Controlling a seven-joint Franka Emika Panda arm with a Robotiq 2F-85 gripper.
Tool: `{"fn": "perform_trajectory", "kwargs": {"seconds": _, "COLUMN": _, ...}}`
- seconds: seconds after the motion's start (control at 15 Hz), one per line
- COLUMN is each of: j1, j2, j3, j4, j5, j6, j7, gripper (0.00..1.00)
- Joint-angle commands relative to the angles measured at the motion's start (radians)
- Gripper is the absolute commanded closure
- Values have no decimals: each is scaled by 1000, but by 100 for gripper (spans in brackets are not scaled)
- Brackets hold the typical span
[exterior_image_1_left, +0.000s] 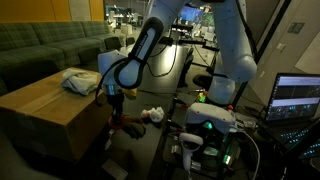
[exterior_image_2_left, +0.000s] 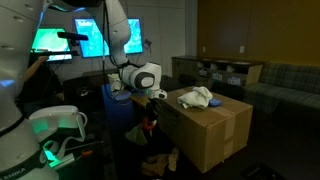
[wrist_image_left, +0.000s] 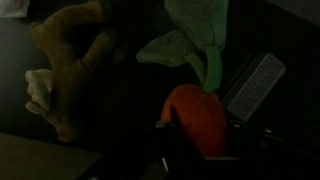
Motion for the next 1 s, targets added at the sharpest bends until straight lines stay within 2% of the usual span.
{"fn": "perform_trajectory", "kwargs": {"seconds": 0.0, "j1": 14, "j2": -1, "j3": -10, "j4": -8, "j5": 18, "j6": 51, "j7": 44, "gripper": 34}}
{"fn": "perform_trajectory", "kwargs": {"seconds": 0.27, "j1": 26, "j2": 15, "j3": -13, "j4": 5, "j5": 15, "j6": 52, "j7": 84, "gripper": 3}}
{"fn": "perform_trajectory", "kwargs": {"seconds": 0.4, "j1": 32, "j2": 20, "j3": -11, "j4": 13, "j5": 24, "j6": 49, "j7": 111, "gripper": 0}}
{"fn": "perform_trajectory", "kwargs": {"seconds": 0.93, "j1": 96, "j2": 39, "j3": -4, "j4": -10, "j5": 30, "j6": 83, "j7": 221, "gripper": 0}}
